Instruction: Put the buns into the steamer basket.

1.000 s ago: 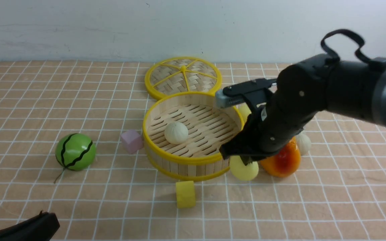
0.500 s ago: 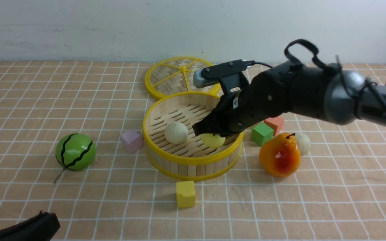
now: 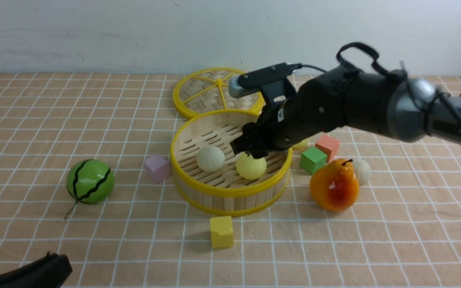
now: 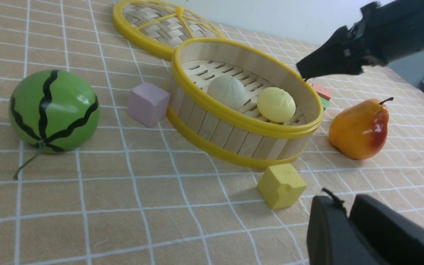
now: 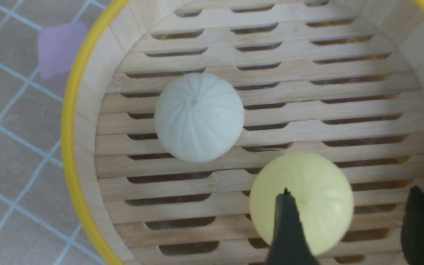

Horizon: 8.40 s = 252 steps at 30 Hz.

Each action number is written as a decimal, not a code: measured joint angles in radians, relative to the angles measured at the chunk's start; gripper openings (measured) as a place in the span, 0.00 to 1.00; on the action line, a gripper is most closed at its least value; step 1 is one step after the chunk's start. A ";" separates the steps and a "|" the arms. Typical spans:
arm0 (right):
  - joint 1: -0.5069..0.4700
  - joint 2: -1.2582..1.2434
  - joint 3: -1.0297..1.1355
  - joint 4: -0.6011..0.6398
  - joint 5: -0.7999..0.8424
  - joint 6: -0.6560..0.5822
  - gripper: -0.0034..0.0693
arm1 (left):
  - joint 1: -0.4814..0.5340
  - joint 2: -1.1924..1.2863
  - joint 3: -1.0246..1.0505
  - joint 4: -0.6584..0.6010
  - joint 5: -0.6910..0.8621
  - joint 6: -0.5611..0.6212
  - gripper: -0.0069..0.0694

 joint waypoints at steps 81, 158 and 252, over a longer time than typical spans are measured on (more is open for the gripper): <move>-0.144 0.079 -0.146 0.411 0.078 -0.355 0.07 | 0.000 0.000 0.000 0.000 0.001 0.000 0.27; -0.297 0.415 -0.389 0.294 -0.029 -0.202 0.03 | 0.000 0.000 0.001 0.000 0.001 0.000 0.35; -0.283 -1.350 1.050 0.029 0.021 0.008 0.03 | 0.000 0.000 0.001 0.000 0.001 0.000 0.40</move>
